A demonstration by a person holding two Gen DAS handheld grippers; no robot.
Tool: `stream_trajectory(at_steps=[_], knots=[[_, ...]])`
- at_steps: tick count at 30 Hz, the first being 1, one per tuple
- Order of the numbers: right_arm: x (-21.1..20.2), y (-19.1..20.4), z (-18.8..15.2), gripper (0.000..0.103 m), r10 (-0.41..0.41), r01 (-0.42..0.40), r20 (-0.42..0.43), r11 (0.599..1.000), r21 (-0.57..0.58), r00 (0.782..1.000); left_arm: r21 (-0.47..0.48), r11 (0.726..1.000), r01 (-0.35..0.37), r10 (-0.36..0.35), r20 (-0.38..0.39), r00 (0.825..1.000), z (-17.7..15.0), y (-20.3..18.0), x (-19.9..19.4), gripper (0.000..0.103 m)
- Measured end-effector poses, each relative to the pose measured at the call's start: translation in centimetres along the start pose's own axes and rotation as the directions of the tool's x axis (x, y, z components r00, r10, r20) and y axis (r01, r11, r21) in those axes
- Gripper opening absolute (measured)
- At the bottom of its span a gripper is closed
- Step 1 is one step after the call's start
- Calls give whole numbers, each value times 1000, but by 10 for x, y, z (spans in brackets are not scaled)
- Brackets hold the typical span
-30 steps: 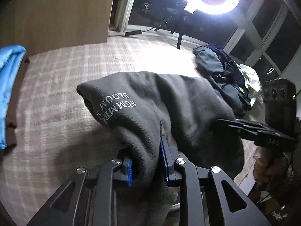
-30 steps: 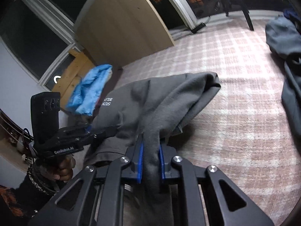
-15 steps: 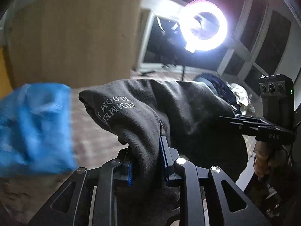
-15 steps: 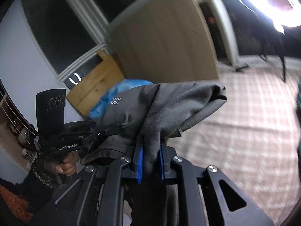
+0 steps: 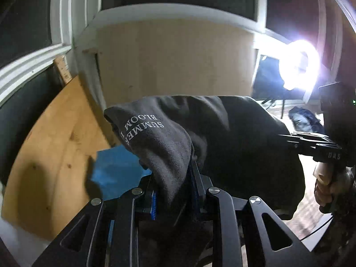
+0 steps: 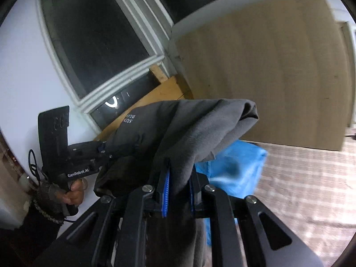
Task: Fold clothes
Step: 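Carry the bundle with both grippers onto the stack of folded clothes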
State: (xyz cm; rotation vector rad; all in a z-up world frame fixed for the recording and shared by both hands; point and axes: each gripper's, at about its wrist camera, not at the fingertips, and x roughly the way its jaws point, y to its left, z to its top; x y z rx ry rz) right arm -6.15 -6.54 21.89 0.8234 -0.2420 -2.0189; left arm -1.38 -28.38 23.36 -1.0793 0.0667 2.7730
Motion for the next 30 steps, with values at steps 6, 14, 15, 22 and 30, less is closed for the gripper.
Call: stream_trajectory(at_steps=[6, 14, 15, 22, 30], knots=[[60, -15, -13, 13, -49, 52, -77, 998, 36, 996, -36, 997, -70, 66, -104, 992, -20, 46, 64, 30], [46, -55, -45, 21, -138, 158, -235, 985, 70, 962, -190, 951, -244, 221, -135, 966, -53, 83, 60, 33], [35, -50, -37, 21, -157, 169, -200, 985, 44, 967, -183, 955, -234, 219, -97, 971, -48, 80, 52, 36], [54, -30, 18, 29, -142, 138, -69, 988, -69, 987, -99, 987, -129, 123, -63, 990, -2, 58, 95, 39], [165, -81, 15, 28, -250, 228, -250, 967, -115, 936, -44, 984, -170, 154, -243, 958, -8, 85, 196, 42]])
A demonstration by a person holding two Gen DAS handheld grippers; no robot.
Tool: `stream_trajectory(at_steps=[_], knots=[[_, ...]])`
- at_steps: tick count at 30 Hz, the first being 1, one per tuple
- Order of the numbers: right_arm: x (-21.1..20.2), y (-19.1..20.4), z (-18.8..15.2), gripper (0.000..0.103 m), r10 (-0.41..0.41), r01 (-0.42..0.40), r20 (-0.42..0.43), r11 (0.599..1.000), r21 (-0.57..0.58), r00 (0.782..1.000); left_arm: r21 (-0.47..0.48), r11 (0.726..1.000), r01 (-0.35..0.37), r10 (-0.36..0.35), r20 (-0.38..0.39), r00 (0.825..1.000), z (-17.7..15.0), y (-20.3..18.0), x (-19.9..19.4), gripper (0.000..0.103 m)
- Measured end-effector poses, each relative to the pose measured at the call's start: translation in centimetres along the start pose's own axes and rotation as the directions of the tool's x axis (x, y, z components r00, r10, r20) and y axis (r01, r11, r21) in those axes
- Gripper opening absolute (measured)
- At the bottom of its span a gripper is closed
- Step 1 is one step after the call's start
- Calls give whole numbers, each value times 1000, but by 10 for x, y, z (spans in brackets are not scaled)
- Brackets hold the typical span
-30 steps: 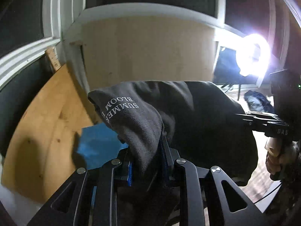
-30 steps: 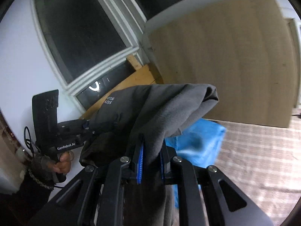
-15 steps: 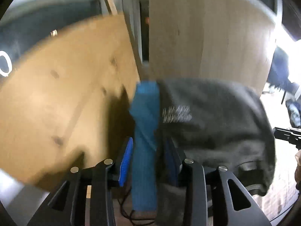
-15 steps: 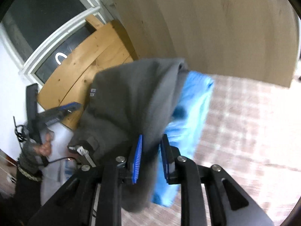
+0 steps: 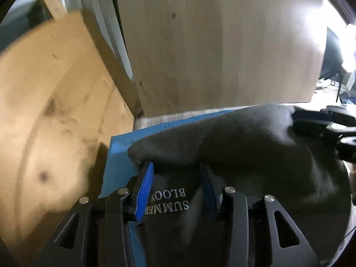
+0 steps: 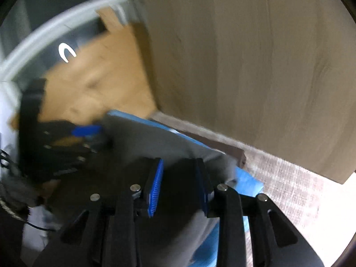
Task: Fold clothes
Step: 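Carry the bundle with both grippers onto the stack of folded clothes, then open both grippers and release the bundle on the stack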
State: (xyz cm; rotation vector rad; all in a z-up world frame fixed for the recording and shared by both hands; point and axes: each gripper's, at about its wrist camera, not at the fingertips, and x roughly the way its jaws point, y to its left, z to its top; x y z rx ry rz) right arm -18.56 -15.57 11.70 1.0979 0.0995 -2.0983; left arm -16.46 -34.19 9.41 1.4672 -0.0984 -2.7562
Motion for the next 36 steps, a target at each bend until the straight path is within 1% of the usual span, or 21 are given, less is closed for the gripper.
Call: stream_trajectory(at_steps=[2, 5, 7, 8, 9, 10, 11, 13, 15, 16, 17, 18, 21, 23, 24, 26, 28, 30, 32, 34, 36], knots=[[12, -13, -2, 28, 21, -21, -3, 999, 43, 1000, 5, 1000, 10, -10, 1, 1000, 2, 7, 8, 42], [10, -9, 2, 28, 28, -28, 0, 999, 29, 1000, 0, 1000, 19, -19, 5, 1000, -1, 8, 1, 42], [0, -6, 6, 28, -1, 1, 2, 1000, 4, 1000, -9, 1000, -12, 13, 8, 1000, -7, 10, -14, 41], [-8, -5, 7, 29, -31, 31, 12, 1000, -1, 999, -15, 1000, -27, 27, 17, 999, -11, 10, -25, 39], [-18, -5, 7, 29, -49, 49, 28, 999, 4, 998, -24, 999, -23, 24, 40, 999, -16, 10, -38, 39], [-32, -3, 4, 29, -35, 34, 49, 999, 11, 998, -33, 999, -17, 19, 63, 998, -23, 9, -52, 40], [-45, 1, -2, 29, -9, 8, 63, 1000, 12, 998, -42, 999, -6, 10, 85, 996, -33, 7, -66, 41], [-67, 11, -14, 29, 40, -41, 82, 999, 6, 996, -44, 999, 23, -18, 117, 993, -55, 0, -91, 48], [-82, 29, -35, 33, 72, -71, 84, 997, -18, 994, -34, 997, 71, -67, 113, 991, -77, -10, -103, 49], [-84, 38, -45, 38, 76, -74, 73, 997, -32, 994, -33, 995, 95, -91, 102, 991, -88, -15, -107, 49], [-85, 48, -57, 40, 77, -74, 58, 996, -48, 995, -32, 993, 112, -109, 84, 990, -99, -20, -107, 49], [-84, 56, -70, 40, 65, -63, 40, 996, -63, 997, -25, 993, 113, -111, 72, 991, -108, -24, -107, 49], [-81, 72, -107, 40, 11, -13, -25, 995, -98, 1000, -8, 997, 78, -77, 16, 997, -134, -31, -104, 49], [-85, 77, -131, 45, -16, 8, -79, 995, -102, 997, -27, 995, 95, -95, -1, 995, -149, -29, -110, 49], [-90, 77, -143, 46, -20, 10, -99, 995, -102, 995, -41, 994, 105, -105, -5, 994, -152, -27, -115, 49], [-108, 74, -168, 49, -14, 3, -140, 997, -75, 990, -66, 990, 122, -123, -7, 992, -159, -25, -123, 49], [-122, 68, -185, 49, -15, 9, -166, 999, -39, 986, -84, 988, 132, -133, -2, 991, -169, -27, -135, 52], [-142, 63, -203, 49, -62, 63, -170, 998, -5, 983, -100, 985, 137, -137, 4, 991, -180, -32, -148, 55], [-159, 57, -215, 54, -131, 138, -183, 990, 25, 974, -117, 985, 130, -130, 11, 991, -187, -38, -158, 59], [-174, 55, -221, 54, -185, 195, -177, 980, 36, 967, -129, 984, 119, -117, 25, 993, -192, -47, -165, 67], [-189, 53, -225, 55, -226, 236, -162, 971, 45, 961, -152, 982, 117, -113, 29, 993, -198, -58, -173, 71]])
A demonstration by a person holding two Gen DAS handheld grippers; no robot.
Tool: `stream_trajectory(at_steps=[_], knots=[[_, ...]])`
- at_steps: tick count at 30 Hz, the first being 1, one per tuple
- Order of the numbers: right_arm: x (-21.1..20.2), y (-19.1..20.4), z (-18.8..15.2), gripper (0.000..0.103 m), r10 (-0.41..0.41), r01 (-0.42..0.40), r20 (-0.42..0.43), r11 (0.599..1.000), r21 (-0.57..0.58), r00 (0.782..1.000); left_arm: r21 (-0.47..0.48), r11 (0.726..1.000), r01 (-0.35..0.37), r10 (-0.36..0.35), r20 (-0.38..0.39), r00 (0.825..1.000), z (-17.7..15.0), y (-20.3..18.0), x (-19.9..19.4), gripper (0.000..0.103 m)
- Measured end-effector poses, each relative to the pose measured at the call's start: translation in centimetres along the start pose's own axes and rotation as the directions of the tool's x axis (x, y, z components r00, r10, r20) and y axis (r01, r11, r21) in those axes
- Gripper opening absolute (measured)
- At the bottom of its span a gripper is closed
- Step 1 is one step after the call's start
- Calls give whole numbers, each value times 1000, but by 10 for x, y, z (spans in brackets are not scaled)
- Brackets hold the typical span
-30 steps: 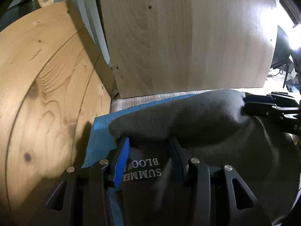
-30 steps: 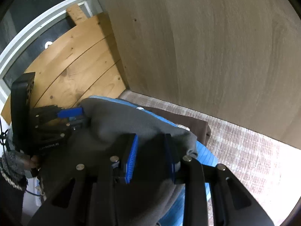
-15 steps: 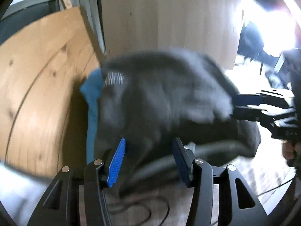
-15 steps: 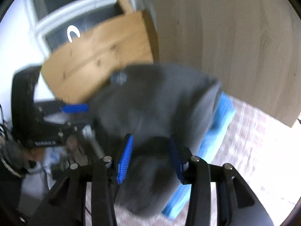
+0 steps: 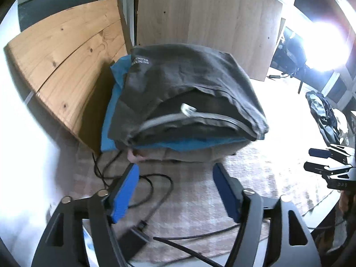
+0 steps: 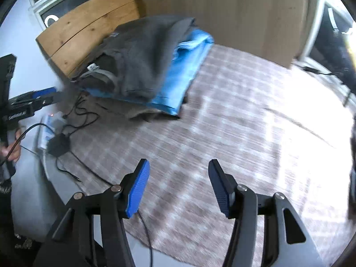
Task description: Fold clothes
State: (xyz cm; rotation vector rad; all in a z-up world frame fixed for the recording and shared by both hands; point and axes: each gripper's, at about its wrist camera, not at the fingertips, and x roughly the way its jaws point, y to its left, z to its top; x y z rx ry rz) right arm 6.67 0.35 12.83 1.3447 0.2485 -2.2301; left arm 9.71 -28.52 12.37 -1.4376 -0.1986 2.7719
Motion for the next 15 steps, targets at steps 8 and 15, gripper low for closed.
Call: stream_trajectory(at_steps=[8, 15], knots=[[-40, -19, -13, 58, -7, 6, 80, 1000, 12, 997, -59, 995, -74, 77, 38, 996, -34, -54, -46, 75], [-71, -50, -50, 59, 35, -29, 97, 998, -60, 995, -152, 976, -157, 167, 56, 984, -63, -117, -79, 75]])
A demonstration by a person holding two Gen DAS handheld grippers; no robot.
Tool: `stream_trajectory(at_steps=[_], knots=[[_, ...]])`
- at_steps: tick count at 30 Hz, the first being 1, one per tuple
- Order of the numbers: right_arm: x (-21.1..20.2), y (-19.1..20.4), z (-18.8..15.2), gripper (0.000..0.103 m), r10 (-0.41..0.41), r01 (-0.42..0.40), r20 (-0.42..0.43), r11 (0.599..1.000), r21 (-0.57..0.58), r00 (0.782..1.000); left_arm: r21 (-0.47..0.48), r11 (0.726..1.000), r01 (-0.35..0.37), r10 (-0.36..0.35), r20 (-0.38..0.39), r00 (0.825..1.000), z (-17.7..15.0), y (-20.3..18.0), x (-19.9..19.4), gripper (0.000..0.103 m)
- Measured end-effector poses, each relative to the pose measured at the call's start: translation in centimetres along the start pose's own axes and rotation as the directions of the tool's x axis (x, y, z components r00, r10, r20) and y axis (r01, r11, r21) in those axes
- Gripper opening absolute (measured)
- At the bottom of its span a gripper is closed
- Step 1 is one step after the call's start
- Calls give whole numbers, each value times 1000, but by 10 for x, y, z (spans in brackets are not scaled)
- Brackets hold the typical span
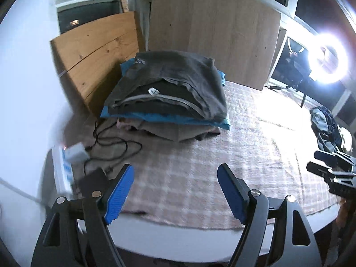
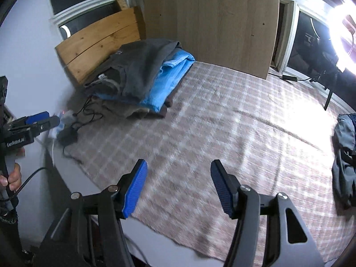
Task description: Fold clothes
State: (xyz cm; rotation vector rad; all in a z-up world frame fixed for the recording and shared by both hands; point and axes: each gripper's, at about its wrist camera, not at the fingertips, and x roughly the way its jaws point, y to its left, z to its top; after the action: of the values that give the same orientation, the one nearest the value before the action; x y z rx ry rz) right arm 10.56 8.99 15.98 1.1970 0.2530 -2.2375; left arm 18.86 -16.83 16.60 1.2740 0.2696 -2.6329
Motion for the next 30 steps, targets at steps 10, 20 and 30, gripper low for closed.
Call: stream_trajectory(at_steps=[10, 20, 30], knots=[[-34, -60, -69, 61, 58, -59, -22, 997, -43, 998, -67, 995, -69, 70, 16, 997, -64, -76, -49, 76], [-56, -85, -105, 61, 97, -97, -11, 993, -60, 995, -114, 989, -99, 106, 63, 992, -92, -104, -89, 90], [-59, -76, -109, 61, 117, -117, -4, 988, -104, 993, -163, 984, -66, 87, 123, 989, -102, -101, -108, 102]])
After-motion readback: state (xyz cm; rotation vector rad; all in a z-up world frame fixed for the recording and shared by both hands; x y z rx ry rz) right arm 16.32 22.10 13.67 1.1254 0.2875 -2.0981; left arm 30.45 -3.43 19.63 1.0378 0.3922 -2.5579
